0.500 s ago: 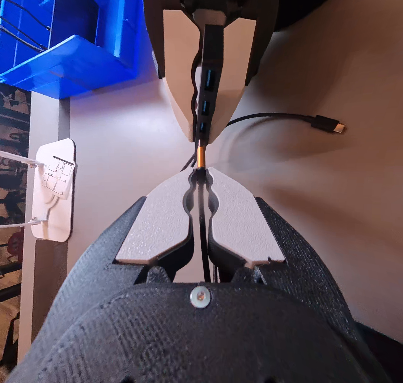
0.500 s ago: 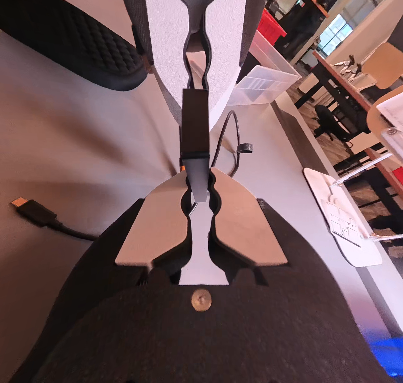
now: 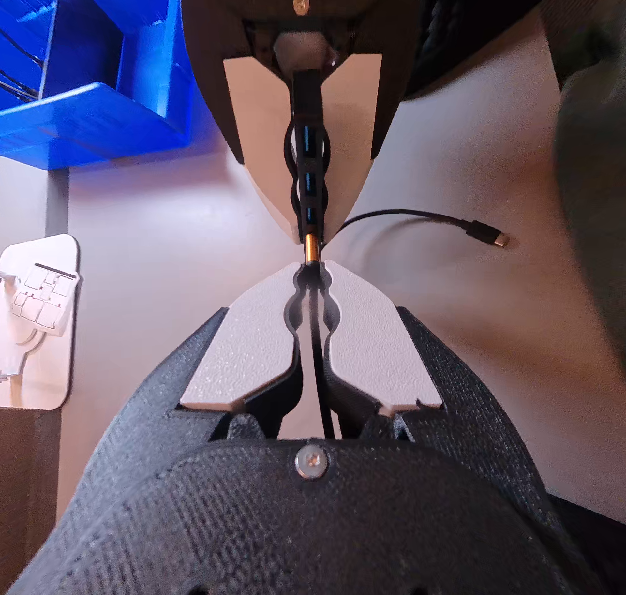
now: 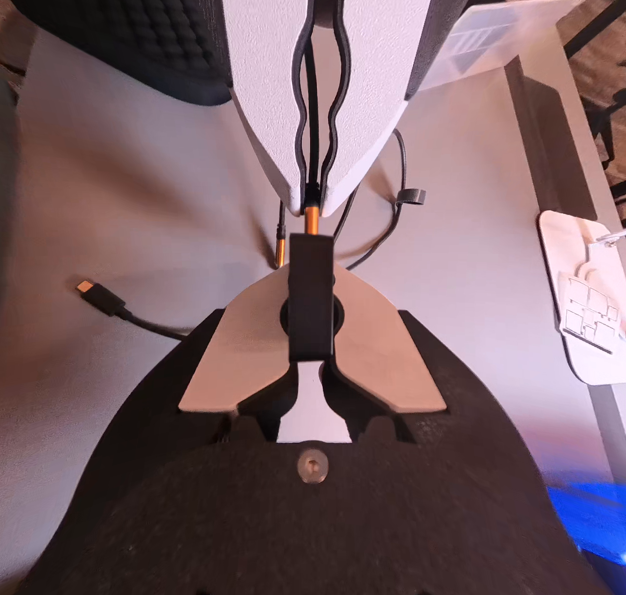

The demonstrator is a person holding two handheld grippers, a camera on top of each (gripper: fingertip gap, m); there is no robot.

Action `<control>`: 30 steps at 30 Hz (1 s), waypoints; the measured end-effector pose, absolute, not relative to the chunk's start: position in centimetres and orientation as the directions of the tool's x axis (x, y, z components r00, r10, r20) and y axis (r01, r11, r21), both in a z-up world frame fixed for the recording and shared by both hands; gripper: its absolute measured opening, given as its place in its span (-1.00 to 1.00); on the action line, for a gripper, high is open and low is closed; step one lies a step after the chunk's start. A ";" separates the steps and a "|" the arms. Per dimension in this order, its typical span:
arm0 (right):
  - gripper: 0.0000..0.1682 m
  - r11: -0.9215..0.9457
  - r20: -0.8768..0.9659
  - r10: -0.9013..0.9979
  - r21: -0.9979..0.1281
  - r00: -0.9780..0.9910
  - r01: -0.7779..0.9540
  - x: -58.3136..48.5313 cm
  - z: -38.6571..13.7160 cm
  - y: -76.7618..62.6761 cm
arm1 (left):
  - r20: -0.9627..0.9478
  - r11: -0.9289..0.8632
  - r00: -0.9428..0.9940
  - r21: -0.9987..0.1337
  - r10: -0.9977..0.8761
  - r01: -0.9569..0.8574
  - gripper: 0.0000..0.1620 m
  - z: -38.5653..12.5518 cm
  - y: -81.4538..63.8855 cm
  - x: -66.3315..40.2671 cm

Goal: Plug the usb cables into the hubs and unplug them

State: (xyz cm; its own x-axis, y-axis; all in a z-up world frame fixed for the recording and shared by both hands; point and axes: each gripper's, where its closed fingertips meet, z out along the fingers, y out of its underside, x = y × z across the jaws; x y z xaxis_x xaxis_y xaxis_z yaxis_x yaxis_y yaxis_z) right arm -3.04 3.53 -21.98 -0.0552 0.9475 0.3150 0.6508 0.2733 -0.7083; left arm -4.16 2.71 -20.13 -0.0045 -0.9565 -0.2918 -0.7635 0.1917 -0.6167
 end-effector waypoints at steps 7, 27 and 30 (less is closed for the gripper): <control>-0.86 0.268 0.298 0.953 -0.729 -0.060 0.630 -3.0 -21.7 3.7 | -0.315 0.206 0.000 -0.621 -0.949 -0.756 -0.91 -19.8 2.9 -4.1; -0.86 0.257 0.367 0.888 -0.896 0.277 0.362 0.7 -12.9 8.1 | -0.319 0.102 0.457 -0.893 -0.830 -0.438 -0.70 -16.3 8.2 -10.5; -0.86 0.269 0.379 0.872 -0.901 0.311 0.341 0.9 -11.9 8.8 | -0.291 0.089 0.481 -0.912 -0.827 -0.400 -0.70 -15.7 8.1 -11.3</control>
State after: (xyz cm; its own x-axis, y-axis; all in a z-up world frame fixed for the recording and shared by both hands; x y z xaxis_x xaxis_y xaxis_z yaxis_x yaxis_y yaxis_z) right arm 0.90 8.79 -11.91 0.3113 0.8716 0.3786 0.3415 0.2692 -0.9005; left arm -11.34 8.11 -15.66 0.4809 -0.8269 -0.2915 -0.4003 0.0886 -0.9121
